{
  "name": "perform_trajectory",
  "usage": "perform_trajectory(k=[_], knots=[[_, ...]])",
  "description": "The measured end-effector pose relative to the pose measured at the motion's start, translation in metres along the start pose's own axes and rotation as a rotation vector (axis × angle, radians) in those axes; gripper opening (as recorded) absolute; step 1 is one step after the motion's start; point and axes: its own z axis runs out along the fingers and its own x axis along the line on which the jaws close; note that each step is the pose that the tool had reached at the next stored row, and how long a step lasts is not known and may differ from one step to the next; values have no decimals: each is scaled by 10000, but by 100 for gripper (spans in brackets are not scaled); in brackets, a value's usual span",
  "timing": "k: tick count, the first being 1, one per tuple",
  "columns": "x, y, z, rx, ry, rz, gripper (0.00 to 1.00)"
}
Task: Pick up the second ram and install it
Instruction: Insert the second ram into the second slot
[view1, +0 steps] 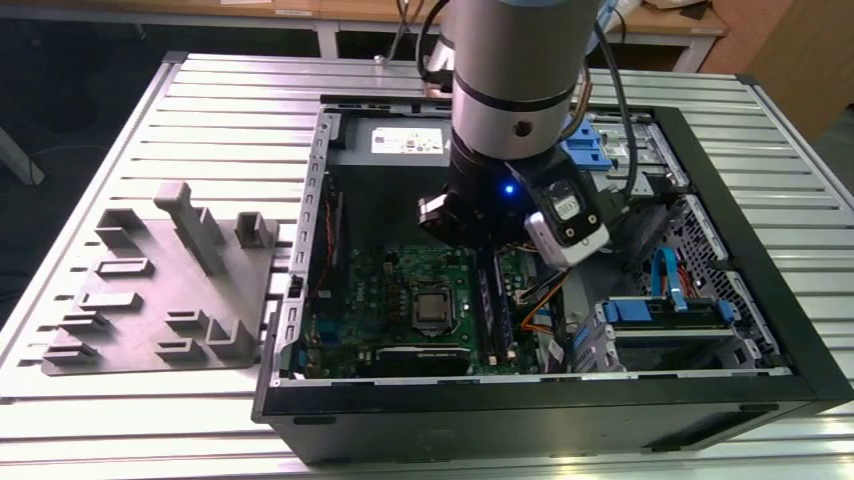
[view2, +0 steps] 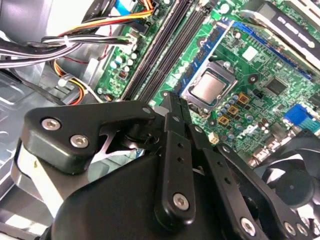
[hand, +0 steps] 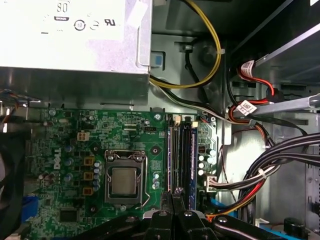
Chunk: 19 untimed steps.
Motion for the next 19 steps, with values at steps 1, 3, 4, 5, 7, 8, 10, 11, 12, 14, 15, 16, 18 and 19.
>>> perform_trajectory(k=[1,3,4,5,7,8,10,11,12,14,15,16,18,19], knots=[[-6,-1,10,0,0,0,8],[-22,-2,27,0,0,-3,8],[-26,-2,34,-1,0,-3,8],[-29,-3,43,0,0,-4,8],[-57,-4,61,0,0,-3,8],[-66,-5,72,-1,0,-3,8],[-69,-7,101,-1,-1,-3,8],[-68,-8,118,0,0,-2,8],[-66,-9,136,0,0,-2,8],[-64,-11,173,0,-1,-3,8],[-63,-12,191,-1,-1,-3,8],[-62,-13,209,-2,-1,-3,8],[-60,-14,232,-2,-1,-3,8],[-60,-14,234,1,0,-3,8]])
